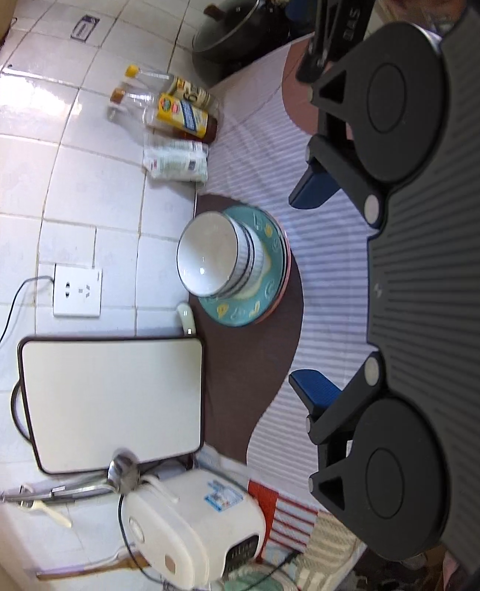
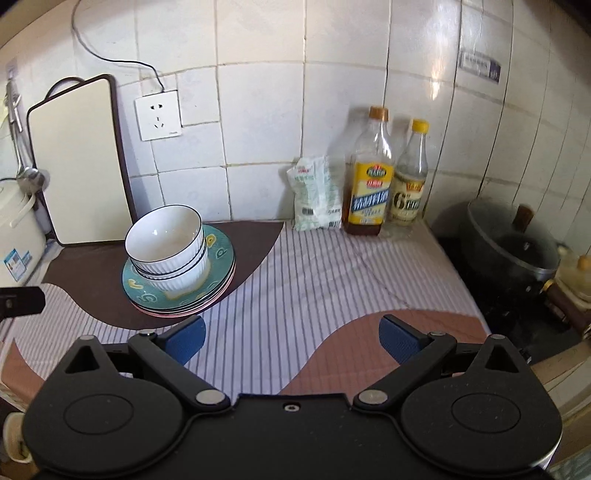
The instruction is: Organize plates and bowls
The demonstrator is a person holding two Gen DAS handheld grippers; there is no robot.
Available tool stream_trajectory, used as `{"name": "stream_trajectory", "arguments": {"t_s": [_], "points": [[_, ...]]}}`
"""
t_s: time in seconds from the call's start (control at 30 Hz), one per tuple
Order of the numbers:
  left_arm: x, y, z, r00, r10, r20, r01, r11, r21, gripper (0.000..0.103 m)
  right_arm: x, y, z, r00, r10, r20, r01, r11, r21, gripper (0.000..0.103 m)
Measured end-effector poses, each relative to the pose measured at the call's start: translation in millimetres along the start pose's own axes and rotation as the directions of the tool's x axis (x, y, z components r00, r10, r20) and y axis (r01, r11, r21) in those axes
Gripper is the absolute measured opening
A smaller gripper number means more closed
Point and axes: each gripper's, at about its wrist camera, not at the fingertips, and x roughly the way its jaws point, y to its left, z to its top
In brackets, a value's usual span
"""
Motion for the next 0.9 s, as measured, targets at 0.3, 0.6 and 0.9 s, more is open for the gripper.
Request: {"name": "stream_trajectory", "arguments": {"t_s": [0.3, 0.6, 0.9], "points": [[-17.2, 3.8, -8.1, 0.999, 0.030, 0.022, -0.029, 0.999, -0.025, 0.094, -28.7, 3.5, -1.6, 0.999, 0.008, 0.033, -0.006, 0.998, -0.057, 0.102], [-40.5, 6.0, -26.7, 0.998, 0.004, 0.063, -0.003, 1.000, -0.013, 0.095, -47.2, 9.0, -16.7, 0.995, -0.017, 0.095, 0.024, 0.997, -0.079, 0.102], [-47.6, 11.9, -34.9, 0.995, 0.007, 0.095, -0.010, 0.999, 0.032, 0.095, -58.7, 19.3, -20.8, 0.993, -0.025, 0.114, 0.034, 0.996, -0.079, 0.102]]}}
